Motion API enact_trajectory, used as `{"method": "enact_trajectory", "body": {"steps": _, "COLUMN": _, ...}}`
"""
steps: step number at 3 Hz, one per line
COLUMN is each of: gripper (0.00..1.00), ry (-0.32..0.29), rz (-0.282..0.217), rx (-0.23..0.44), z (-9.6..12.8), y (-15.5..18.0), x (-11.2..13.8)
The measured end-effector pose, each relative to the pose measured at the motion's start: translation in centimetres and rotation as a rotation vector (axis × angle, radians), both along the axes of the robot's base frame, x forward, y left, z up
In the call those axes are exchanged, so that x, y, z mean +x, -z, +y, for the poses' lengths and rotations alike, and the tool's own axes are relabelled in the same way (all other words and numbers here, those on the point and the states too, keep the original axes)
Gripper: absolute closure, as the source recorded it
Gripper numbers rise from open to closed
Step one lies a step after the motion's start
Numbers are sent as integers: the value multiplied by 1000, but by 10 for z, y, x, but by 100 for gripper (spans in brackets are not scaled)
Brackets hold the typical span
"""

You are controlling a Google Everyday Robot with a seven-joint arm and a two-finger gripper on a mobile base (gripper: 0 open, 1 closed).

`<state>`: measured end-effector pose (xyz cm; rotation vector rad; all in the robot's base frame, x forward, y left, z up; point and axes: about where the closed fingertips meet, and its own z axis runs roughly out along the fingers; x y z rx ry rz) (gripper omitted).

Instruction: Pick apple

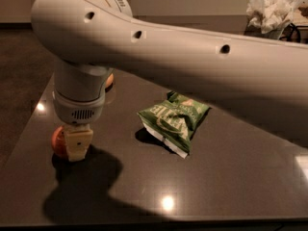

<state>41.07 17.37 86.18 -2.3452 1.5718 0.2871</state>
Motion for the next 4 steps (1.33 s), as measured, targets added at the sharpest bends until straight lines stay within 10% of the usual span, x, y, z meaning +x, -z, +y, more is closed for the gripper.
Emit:
{"method": "enact_trajectory", "body": {"steps": 2, "gripper": 87, "ry": 11, "rz": -12, "rx": 9, "z": -20, "y": -27, "x": 5}}
{"method": "enact_trajectory", "body": {"steps": 4, "gripper": 100, "ry": 5, "rz": -27, "rx": 46, "z": -50, "y": -87, "x": 16}}
